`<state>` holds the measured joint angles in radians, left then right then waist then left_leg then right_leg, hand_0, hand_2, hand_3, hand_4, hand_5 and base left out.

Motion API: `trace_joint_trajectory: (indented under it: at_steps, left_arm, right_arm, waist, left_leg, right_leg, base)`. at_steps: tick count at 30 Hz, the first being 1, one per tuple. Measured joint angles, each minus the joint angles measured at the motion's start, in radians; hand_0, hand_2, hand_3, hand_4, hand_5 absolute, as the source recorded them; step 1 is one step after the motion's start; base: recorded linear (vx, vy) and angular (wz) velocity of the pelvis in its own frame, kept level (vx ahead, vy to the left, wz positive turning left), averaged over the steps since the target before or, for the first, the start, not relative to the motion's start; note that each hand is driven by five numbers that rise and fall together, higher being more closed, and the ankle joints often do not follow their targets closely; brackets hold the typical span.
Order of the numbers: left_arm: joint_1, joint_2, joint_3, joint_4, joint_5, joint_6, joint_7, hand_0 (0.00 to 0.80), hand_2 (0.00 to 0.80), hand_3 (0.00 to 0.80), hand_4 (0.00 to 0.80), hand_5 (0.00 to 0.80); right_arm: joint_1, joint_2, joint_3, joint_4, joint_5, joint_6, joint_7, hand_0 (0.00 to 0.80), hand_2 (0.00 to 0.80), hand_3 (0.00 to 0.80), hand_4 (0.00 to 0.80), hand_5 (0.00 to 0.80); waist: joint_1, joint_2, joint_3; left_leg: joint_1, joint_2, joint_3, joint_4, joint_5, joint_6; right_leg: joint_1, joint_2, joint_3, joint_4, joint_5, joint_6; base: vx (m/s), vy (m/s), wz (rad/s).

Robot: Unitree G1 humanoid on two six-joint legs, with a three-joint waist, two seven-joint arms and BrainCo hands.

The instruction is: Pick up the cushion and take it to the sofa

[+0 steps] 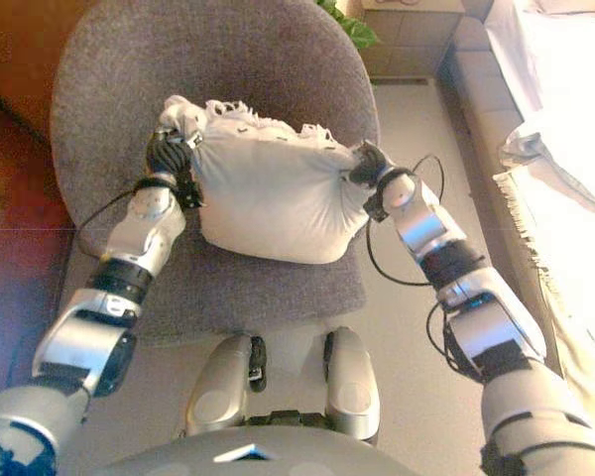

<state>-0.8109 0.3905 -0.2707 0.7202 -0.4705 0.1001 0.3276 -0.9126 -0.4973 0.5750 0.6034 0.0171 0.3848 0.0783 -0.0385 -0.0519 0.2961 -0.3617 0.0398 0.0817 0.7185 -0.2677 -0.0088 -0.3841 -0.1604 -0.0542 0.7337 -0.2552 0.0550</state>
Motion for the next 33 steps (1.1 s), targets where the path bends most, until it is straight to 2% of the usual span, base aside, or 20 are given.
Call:
trace_joint_trajectory:
  at_steps: [5,7,11,14,18,19,20,21,33]
  left_arm:
    - [-0.143,0.03,-0.071,0.094,-0.036,0.052,-0.001,0.8,0.8,0.8,0.8,0.8]
    - [-0.2,0.032,-0.077,0.131,-0.036,0.069,-0.003,0.8,0.8,0.8,0.8,0.8]
    - [-0.284,0.041,-0.107,0.174,-0.046,0.099,-0.022,0.8,0.8,0.8,0.8,0.8]
    - [-0.347,0.052,-0.143,0.218,-0.067,0.15,-0.049,0.8,0.8,0.8,0.8,0.8]
    - [-0.376,0.061,-0.144,0.262,-0.114,0.174,-0.073,0.8,0.8,0.8,0.8,0.8]
    - [-0.376,0.063,-0.145,0.262,-0.115,0.174,-0.074,0.8,0.8,0.8,0.8,0.8]
    - [-0.377,0.063,-0.145,0.264,-0.116,0.174,-0.073,0.047,0.047,0.047,0.047,0.047]
    - [-0.38,0.063,-0.145,0.27,-0.13,0.174,-0.07,0.0,0.0,0.0,0.0,0.0]
    - [-0.401,0.065,-0.142,0.294,-0.153,0.168,0.018,0.0,0.0,0.0,0.0,0.0]
  right_arm:
    - [-0.127,0.007,0.053,0.101,0.039,0.023,0.0,0.8,0.8,0.8,0.8,0.8]
    - [-0.176,0.006,0.067,0.116,0.051,0.035,-0.001,0.8,0.8,0.8,0.8,0.8]
    - [-0.248,0.007,0.076,0.186,0.081,0.04,0.001,0.8,0.8,0.8,0.8,0.8]
    - [-0.291,0.007,0.094,0.23,0.097,0.039,0.02,0.8,0.8,0.8,0.8,0.8]
    - [-0.307,0.008,0.105,0.247,0.119,0.039,0.047,0.8,0.8,0.8,0.8,0.8]
    - [-0.307,0.008,0.105,0.249,0.126,0.039,0.049,0.778,0.778,0.778,0.778,0.778]
    - [-0.308,0.009,0.105,0.251,0.135,0.039,0.048,0.144,0.144,0.144,0.144,0.144]
    - [-0.309,0.01,0.105,0.255,0.139,0.04,0.047,0.0,0.0,0.0,0.0,0.0]
    - [-0.351,0.005,0.065,0.295,0.161,0.048,-0.017,0.0,0.0,0.0,0.0,0.0]
  waist:
    - [-0.002,0.014,0.009]
    - [-0.004,0.02,0.014]
    - [-0.003,0.02,0.027]
    - [-0.004,0.019,0.044]
    - [-0.015,0.019,0.044]
    - [-0.018,0.019,0.044]
    - [-0.021,0.019,0.044]
    - [-0.025,0.019,0.044]
    - [-0.027,0.017,0.042]
  left_leg:
    - [-0.03,0.0,0.0,0.007,0.001,-0.001]
    - [-0.06,-0.001,0.001,0.017,0.003,0.001]
    - [-0.092,-0.001,-0.001,0.031,0.002,0.0]
    - [-0.093,-0.001,-0.001,0.032,0.002,0.0]
    - [-0.093,-0.001,-0.001,0.035,0.001,0.0]
    - [-0.095,0.0,-0.001,0.036,0.001,0.0]
    - [-0.095,0.0,-0.001,0.037,0.0,0.0]
    - [-0.096,0.0,-0.001,0.039,0.0,0.0]
    - [-0.067,0.002,0.001,0.02,0.002,0.002]
  right_leg:
    - [-0.03,0.0,0.0,0.006,0.003,0.006]
    - [-0.06,-0.002,0.001,0.016,0.004,0.007]
    - [-0.092,-0.003,0.002,0.03,0.003,0.006]
    - [-0.092,-0.004,0.002,0.031,0.003,0.006]
    - [-0.092,-0.004,0.003,0.033,0.003,0.006]
    - [-0.093,-0.004,0.003,0.034,0.003,0.007]
    - [-0.093,-0.004,0.004,0.034,0.003,0.007]
    - [-0.093,-0.004,0.004,0.035,0.003,0.007]
    - [-0.065,-0.002,0.006,0.017,0.006,0.01]
  base:
    - [-0.066,-0.008,0.0]
    - [-0.079,-0.005,0.02]
    - [-0.012,-0.001,0.01]
    - [0.023,0.003,0.0]
    - [0.016,0.005,0.0]
    - [0.037,0.008,0.01]
    - [0.047,0.009,0.01]
    - [0.054,0.007,0.0]
    - [0.04,-0.005,-0.01]
